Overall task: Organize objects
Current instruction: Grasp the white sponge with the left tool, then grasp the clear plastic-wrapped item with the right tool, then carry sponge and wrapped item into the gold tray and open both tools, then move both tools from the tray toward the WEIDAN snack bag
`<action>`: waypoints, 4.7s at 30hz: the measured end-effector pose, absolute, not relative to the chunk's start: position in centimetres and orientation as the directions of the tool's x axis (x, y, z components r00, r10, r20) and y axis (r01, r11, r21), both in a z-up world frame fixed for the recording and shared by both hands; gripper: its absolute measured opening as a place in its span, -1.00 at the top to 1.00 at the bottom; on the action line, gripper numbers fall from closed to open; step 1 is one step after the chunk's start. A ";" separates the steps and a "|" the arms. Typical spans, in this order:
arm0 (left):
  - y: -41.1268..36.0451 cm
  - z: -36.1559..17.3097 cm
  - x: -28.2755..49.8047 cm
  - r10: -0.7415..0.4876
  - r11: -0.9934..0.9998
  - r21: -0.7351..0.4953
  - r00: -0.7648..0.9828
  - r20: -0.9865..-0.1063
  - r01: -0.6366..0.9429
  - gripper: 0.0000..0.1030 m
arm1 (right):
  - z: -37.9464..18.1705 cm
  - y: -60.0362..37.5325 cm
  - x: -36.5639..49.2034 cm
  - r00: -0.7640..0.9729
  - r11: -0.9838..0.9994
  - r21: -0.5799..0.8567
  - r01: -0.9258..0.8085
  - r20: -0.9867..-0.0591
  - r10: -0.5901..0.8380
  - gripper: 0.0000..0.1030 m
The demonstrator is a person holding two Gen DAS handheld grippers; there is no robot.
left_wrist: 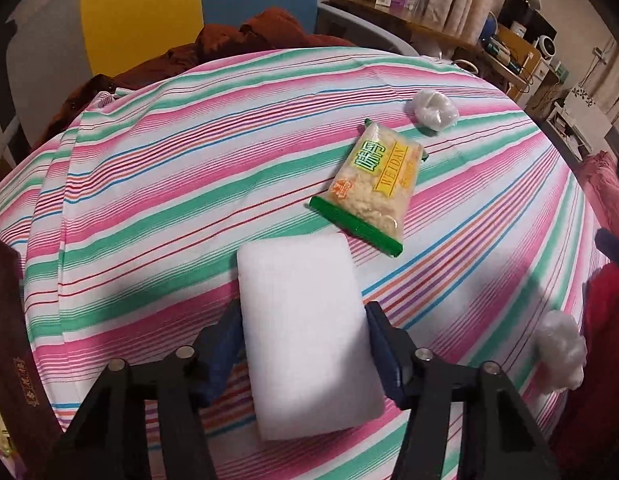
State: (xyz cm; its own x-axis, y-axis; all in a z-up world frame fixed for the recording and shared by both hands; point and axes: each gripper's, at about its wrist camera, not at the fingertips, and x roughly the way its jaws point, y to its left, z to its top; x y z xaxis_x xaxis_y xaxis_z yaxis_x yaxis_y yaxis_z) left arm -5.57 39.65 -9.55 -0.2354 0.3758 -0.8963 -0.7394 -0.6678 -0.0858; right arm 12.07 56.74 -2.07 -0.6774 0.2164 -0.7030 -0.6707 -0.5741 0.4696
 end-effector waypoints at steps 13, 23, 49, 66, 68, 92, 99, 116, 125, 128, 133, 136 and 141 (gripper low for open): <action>36.5 -10.0 -3.2 0.476 -0.640 -0.069 -0.325 -0.817 -0.765 -0.15 | -3.0 56.8 10.9 -0.625 -0.592 0.432 -0.680 -0.764 0.161 -1.00; 35.8 -10.1 -3.0 0.500 -0.648 -0.080 -0.344 -0.795 -0.757 -0.15 | -1.8 61.9 3.3 -0.573 -0.615 0.370 -0.696 -0.802 0.167 -0.50; 35.7 -10.3 -2.8 0.503 -0.653 -0.069 -0.364 -0.784 -0.754 -0.15 | -7.5 66.0 -4.1 -0.504 -0.700 0.264 -0.663 -0.849 0.158 0.32; 32.4 -3.7 -0.1 0.532 -0.652 -0.056 -0.404 -0.744 -0.756 -0.12 | -1.5 55.4 0.0 -0.592 -0.811 0.284 -0.512 -0.800 0.094 0.32; 31.3 -2.7 0.0 0.530 -0.663 -0.042 -0.430 -0.731 -0.747 -0.12 | -1.4 54.2 0.6 -0.600 -0.819 0.286 -0.498 -0.795 0.087 0.32; 18.0 3.2 -0.1 0.482 -0.808 -0.061 -0.600 -0.638 -0.586 -0.13 | 1.7 37.7 0.8 -0.685 -0.928 0.310 -0.208 -0.723 -0.088 0.32; 12.8 3.8 -1.0 0.454 -0.855 -0.099 -0.644 -0.616 -0.508 -0.13 | 1.3 32.6 -0.3 -0.669 -0.940 0.322 -0.112 -0.724 -0.168 0.32; 0.9 1.4 -5.8 0.317 -0.948 -0.200 -0.681 -0.660 -0.247 -0.14 | 2.6 24.4 -8.4 -0.637 -0.939 0.340 0.050 -0.714 -0.293 0.01; 3.1 0.2 -7.8 0.353 -0.935 -0.251 -0.648 -0.675 -0.249 -0.68 | 2.4 25.0 -7.6 -0.650 -0.925 0.378 0.020 -0.698 -0.300 -0.52; 3.6 -0.3 -8.1 0.344 -0.939 -0.233 -0.640 -0.687 -0.255 -0.68 | 2.0 25.3 -6.0 -0.655 -0.942 0.337 0.006 -0.710 -0.258 -0.52; 3.9 0.8 -7.8 0.306 -0.951 -0.179 -0.671 -0.675 -0.253 -0.68 | 2.0 26.1 -4.1 -0.654 -0.958 0.286 -0.008 -0.727 -0.211 -0.59; 3.7 1.9 -7.2 0.286 -0.957 -0.161 -0.689 -0.666 -0.242 -0.68 | 1.6 26.5 -3.1 -0.644 -0.956 0.294 -0.012 -0.734 -0.218 -0.60; 4.0 2.7 -6.1 0.255 -0.962 -0.103 -0.706 -0.661 -0.251 -0.68 | 1.2 26.9 -1.2 -0.646 -0.956 0.292 -0.038 -0.737 -0.199 -0.64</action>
